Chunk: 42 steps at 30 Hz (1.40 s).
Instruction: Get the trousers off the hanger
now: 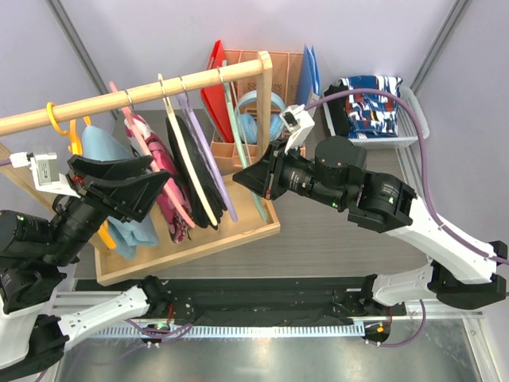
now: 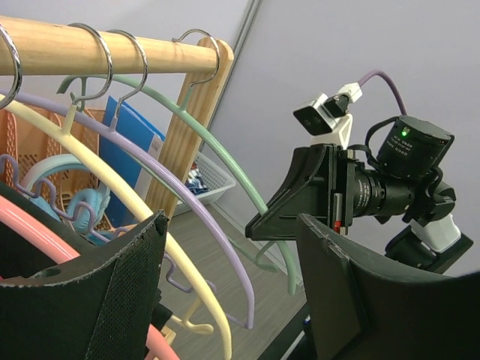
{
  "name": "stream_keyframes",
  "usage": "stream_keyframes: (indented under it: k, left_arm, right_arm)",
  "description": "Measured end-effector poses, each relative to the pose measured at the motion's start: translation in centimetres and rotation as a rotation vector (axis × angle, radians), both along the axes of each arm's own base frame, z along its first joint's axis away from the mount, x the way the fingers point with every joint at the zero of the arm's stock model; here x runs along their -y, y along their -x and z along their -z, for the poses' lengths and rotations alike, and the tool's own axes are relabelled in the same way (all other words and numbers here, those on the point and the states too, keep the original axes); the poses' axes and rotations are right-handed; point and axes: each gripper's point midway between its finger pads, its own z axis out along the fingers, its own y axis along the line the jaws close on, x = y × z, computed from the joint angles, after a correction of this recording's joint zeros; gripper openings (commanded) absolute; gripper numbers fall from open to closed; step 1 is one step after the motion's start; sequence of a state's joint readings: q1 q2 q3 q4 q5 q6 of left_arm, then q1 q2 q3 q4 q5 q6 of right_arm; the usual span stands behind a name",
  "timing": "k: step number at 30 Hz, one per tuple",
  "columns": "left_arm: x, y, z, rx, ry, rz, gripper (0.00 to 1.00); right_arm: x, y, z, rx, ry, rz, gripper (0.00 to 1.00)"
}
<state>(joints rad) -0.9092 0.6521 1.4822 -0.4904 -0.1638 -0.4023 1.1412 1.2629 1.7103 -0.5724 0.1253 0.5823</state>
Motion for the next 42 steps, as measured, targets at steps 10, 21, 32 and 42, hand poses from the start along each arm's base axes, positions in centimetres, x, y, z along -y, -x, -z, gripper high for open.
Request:
stream_keyframes:
  k: [10, 21, 32, 42]
  left_arm:
    - [0.1, 0.0, 0.4, -0.019, 0.007, 0.006, 0.7]
    - [-1.4, 1.6, 2.6, -0.089, 0.053, 0.034, 0.71]
    - [-4.2, 3.9, 4.3, -0.142, 0.118, 0.049, 0.72]
    - [-5.9, 5.3, 5.9, -0.16, 0.159, 0.063, 0.73]
  right_arm:
    - [0.2, -1.7, -0.1, -0.014, -0.035, 0.059, 0.01]
    - [-0.3, -2.5, 1.8, -0.049, -0.061, 0.07, 0.37]
    - [2.7, -0.6, 3.5, -0.073, -0.07, 0.058, 0.97]
    - [9.5, 0.5, 5.8, -0.081, -0.093, 0.194, 1.0]
